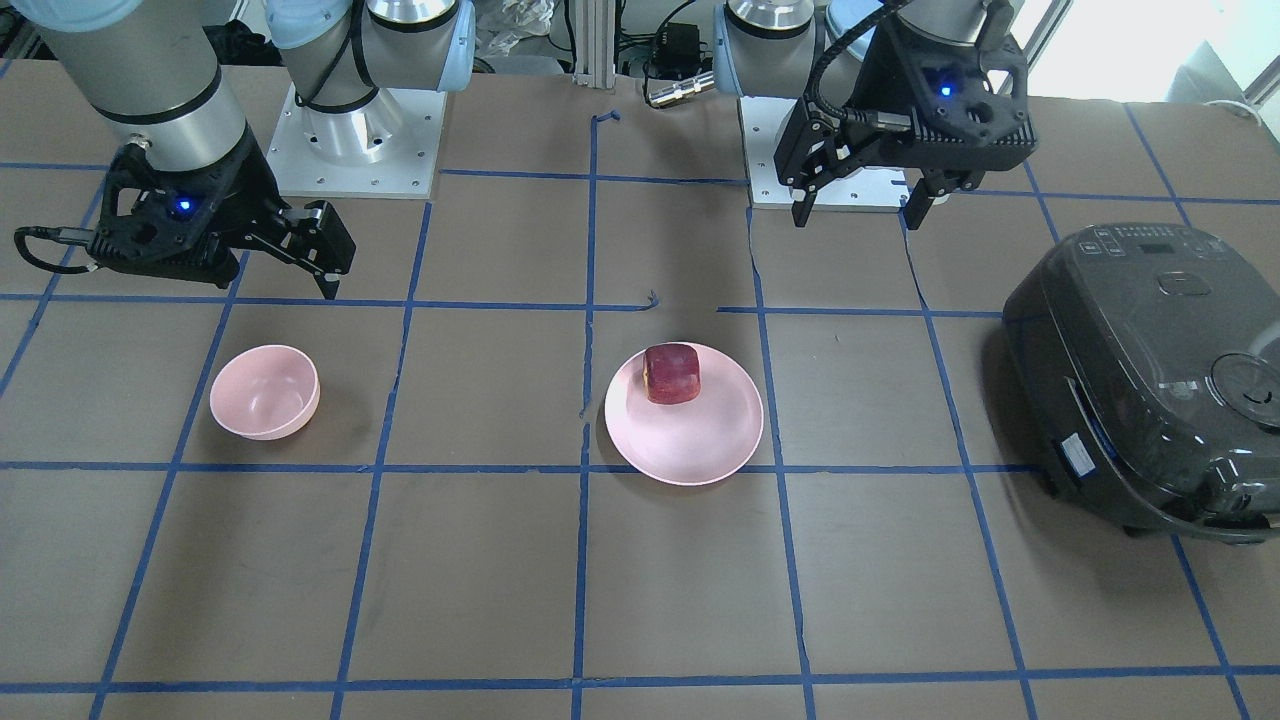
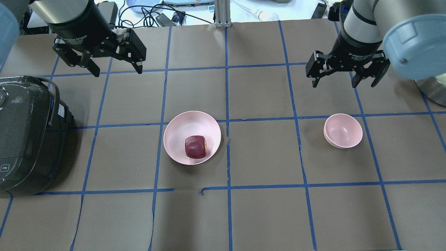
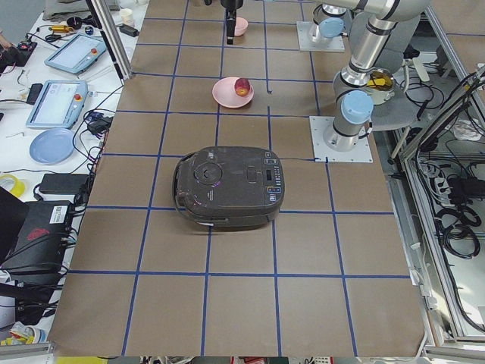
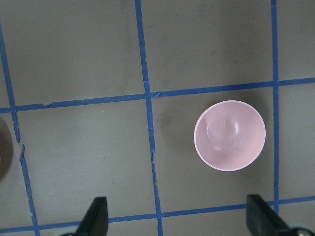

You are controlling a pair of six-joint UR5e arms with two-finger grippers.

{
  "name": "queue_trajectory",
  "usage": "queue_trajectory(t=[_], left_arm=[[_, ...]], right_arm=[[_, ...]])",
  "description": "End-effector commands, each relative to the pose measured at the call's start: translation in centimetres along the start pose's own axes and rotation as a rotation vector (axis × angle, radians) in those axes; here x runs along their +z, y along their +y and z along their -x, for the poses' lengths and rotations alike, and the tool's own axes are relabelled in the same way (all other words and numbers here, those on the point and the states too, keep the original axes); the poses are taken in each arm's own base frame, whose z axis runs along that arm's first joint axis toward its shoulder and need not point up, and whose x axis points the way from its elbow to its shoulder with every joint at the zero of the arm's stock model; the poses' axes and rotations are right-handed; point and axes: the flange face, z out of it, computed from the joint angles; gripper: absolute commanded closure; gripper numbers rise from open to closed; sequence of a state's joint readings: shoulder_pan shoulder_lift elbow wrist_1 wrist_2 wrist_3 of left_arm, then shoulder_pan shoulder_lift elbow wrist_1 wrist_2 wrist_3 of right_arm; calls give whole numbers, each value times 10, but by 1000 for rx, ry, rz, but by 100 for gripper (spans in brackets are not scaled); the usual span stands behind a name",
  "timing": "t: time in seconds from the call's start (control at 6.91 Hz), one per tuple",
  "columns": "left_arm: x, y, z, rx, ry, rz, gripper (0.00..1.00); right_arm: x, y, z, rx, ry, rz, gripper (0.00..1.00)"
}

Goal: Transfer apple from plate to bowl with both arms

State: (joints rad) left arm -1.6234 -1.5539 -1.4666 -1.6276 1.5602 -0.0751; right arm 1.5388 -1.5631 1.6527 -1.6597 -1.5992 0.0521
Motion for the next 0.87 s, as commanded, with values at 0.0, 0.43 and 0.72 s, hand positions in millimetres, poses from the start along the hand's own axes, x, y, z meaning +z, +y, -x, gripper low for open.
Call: queue_trajectory(t=[0.0, 0.43, 0.72], left_arm=[[26, -6, -12, -60, -3, 47, 0], [144, 12, -88, -206, -19, 131, 0], [220, 22, -90, -211, 12, 107, 0]], right_arm=[[4, -1, 0, 1, -9, 14, 0], [3, -2, -3, 8, -5, 7, 0], [-4, -1, -5, 10, 5, -10, 0]])
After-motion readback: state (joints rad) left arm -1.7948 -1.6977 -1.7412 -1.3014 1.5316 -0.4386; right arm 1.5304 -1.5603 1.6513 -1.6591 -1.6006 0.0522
